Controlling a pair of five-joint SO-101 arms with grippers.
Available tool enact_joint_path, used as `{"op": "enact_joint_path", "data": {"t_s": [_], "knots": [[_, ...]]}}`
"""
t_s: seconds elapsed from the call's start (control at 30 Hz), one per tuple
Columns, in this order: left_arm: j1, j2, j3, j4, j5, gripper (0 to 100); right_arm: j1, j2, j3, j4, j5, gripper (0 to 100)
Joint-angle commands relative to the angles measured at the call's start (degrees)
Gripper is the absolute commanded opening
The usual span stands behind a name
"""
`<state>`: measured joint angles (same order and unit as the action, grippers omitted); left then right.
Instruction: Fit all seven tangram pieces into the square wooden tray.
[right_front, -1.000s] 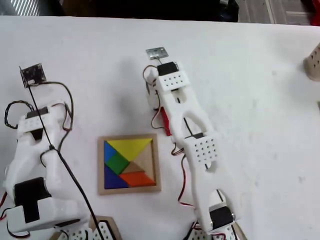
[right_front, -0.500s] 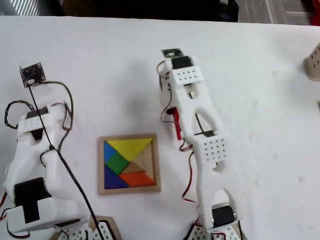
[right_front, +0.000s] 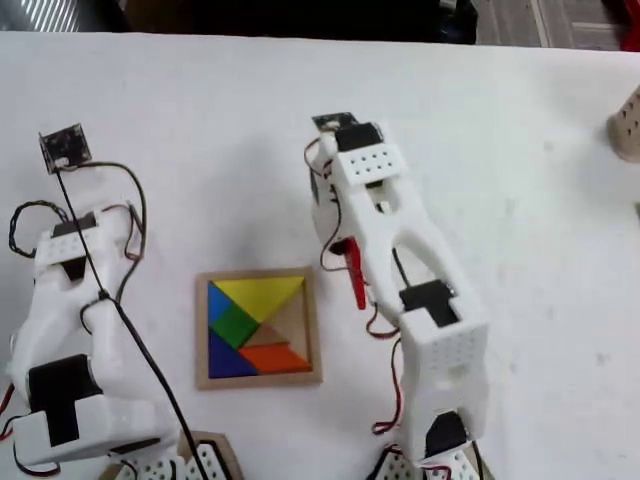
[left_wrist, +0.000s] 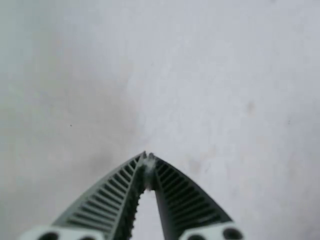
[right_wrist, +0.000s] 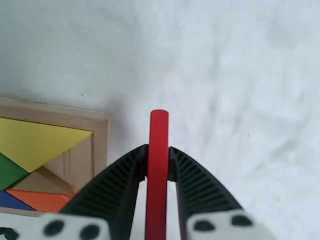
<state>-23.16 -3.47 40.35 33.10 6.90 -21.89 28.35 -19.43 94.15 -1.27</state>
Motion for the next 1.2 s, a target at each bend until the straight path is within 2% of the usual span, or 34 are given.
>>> {"op": "enact_joint_path", "data": {"t_s": [0.0, 0.1, 0.27, 0.47, 0.8, 1.17], "knots": [[0.75, -0.31, -0.44, -1.85, -4.04, 2, -2.95, -8.84, 10.29, -5.76, -0.79, 1.7], [0.75, -0.31, -0.44, -2.29, -4.31, 2, -6.81, -11.30, 16.97, -9.01, -1.49, 1.7], [0.75, -0.31, -0.44, -2.29, -4.31, 2, -9.89, -12.88, 25.05, -14.46, -12.57, 1.7], [0.75, -0.31, -0.44, -2.29, -4.40, 2, -10.77, -12.88, 26.99, -18.68, -18.29, 1.7], [0.75, -0.31, -0.44, -2.29, -4.48, 2, -16.66, -12.79, 27.08, -19.74, -19.16, 1.7], [0.75, -0.31, -0.44, -2.37, -4.48, 2, -16.66, -16.84, 27.08, -17.89, -18.64, 1.7]]}}
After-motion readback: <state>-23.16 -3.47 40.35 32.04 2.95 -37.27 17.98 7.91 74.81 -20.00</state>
